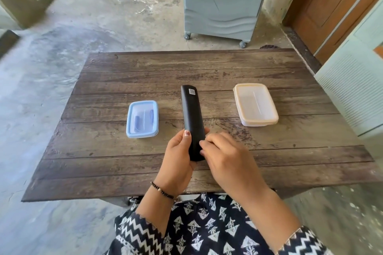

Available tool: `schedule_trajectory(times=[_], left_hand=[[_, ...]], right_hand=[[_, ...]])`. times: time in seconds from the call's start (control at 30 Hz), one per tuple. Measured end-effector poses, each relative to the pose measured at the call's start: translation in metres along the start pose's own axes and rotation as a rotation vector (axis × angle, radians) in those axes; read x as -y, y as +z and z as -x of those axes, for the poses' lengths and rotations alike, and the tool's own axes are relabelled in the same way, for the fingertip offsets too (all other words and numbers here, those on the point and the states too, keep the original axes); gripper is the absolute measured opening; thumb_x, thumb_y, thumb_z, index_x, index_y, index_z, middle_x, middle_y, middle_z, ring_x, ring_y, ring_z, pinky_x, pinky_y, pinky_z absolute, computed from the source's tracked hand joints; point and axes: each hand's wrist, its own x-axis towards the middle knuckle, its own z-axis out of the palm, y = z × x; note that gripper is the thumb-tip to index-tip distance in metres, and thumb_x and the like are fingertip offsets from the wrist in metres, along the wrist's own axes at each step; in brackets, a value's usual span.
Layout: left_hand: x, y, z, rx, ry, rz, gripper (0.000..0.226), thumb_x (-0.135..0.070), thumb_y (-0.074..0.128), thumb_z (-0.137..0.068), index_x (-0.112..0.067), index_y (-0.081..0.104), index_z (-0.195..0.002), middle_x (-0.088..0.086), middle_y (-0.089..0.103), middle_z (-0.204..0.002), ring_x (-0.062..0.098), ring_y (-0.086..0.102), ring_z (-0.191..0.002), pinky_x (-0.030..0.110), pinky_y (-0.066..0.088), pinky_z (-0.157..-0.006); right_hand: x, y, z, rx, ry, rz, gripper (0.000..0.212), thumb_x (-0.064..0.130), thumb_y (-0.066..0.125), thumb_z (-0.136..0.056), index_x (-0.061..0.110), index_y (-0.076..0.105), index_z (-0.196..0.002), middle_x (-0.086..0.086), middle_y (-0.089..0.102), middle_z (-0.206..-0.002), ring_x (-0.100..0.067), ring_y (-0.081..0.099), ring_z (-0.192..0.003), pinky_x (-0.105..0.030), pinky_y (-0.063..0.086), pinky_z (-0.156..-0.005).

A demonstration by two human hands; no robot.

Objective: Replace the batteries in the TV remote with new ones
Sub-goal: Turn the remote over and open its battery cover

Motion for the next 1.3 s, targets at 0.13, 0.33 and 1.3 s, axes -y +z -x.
schedule_trajectory(times=[0.13, 0.33, 1.3], left_hand=[[0.0, 0.002, 0.003, -0.001, -0.034, -0.005, 0.036, -0.016, 0.029, -0.1, -0.004, 0.062, -0.105, 0.01, 0.071, -0.093, 0.02, 0.061, -0.086, 0.034, 0.049, -0.08], [0.003, 0.003, 0.006, -0.008, -0.038, -0.044, 0.034, -0.016, 0.028, -0.101, -0.004, 0.059, -0.107, 0.01, 0.069, -0.087, 0.016, 0.063, -0.076, 0.028, 0.055, -0.067], [0.0, 0.004, 0.017, 0.006, -0.013, 0.032, 0.031, -0.014, 0.028, -0.101, 0.002, 0.055, -0.098, 0.007, 0.065, -0.07, 0.012, 0.062, -0.06, 0.027, 0.056, -0.061]], right_hand=[[-0.004, 0.001, 0.003, 0.045, -0.095, 0.056, 0.006, 0.004, 0.066, -0.082, 0.008, 0.066, -0.086, -0.004, 0.063, -0.084, -0.02, 0.061, -0.085, -0.027, 0.055, -0.07], [-0.01, -0.001, 0.002, 0.143, -0.169, 0.085, 0.01, 0.002, 0.055, -0.088, 0.007, 0.063, -0.092, -0.006, 0.061, -0.088, -0.022, 0.057, -0.082, -0.031, 0.055, -0.062], [-0.006, -0.018, -0.01, 0.229, -0.091, -0.106, 0.016, 0.01, 0.067, -0.08, 0.004, 0.064, -0.094, -0.008, 0.062, -0.094, -0.024, 0.061, -0.09, -0.036, 0.058, -0.065]])
